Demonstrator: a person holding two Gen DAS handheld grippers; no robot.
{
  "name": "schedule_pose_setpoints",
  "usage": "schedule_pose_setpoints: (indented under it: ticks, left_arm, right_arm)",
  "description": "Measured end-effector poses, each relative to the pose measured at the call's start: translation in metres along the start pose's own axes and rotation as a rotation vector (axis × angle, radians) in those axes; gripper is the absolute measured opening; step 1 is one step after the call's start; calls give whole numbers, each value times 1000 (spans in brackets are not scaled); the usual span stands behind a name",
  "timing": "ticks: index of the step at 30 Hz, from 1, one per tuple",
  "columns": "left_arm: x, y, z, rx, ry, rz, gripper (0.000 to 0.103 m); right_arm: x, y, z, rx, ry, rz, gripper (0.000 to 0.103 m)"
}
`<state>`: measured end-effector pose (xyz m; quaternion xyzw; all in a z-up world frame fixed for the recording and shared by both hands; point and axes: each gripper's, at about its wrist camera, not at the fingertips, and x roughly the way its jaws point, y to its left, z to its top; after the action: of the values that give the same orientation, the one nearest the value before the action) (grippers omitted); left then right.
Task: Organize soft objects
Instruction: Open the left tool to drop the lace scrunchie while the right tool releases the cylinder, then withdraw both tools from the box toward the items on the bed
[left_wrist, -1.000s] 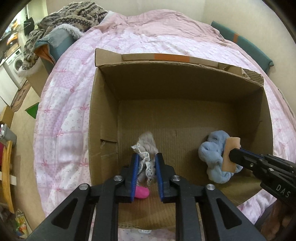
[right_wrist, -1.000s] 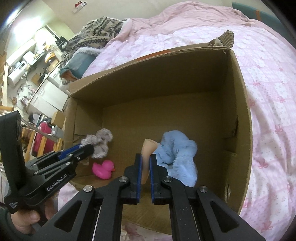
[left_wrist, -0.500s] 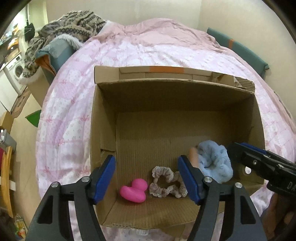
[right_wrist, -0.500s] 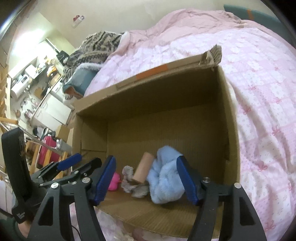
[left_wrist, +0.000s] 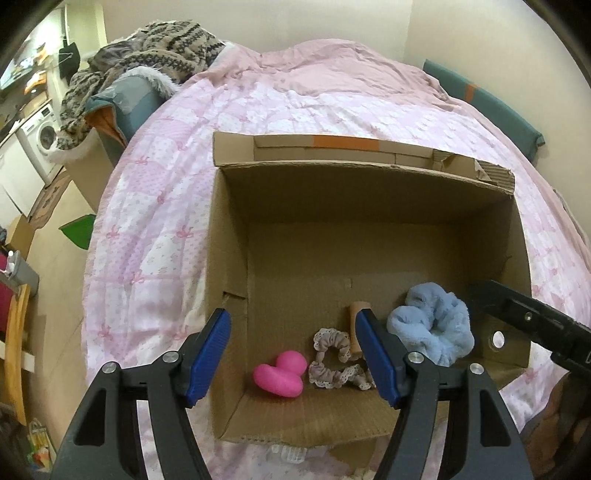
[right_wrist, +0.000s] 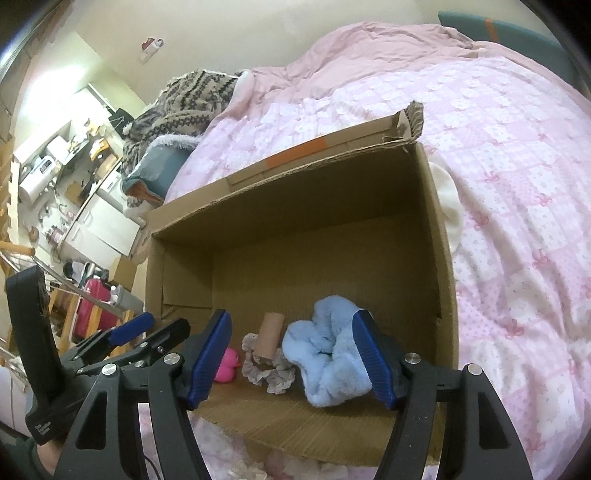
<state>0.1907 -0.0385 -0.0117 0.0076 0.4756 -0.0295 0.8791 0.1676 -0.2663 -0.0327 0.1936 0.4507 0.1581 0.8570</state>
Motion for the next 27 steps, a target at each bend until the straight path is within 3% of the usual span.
schedule_pose_setpoints:
  ticks: [27]
  left_arm:
    - [-62, 27, -56, -78, -8, 5, 67]
  right_arm:
    - [-49, 9, -56, -8, 21, -62, 72]
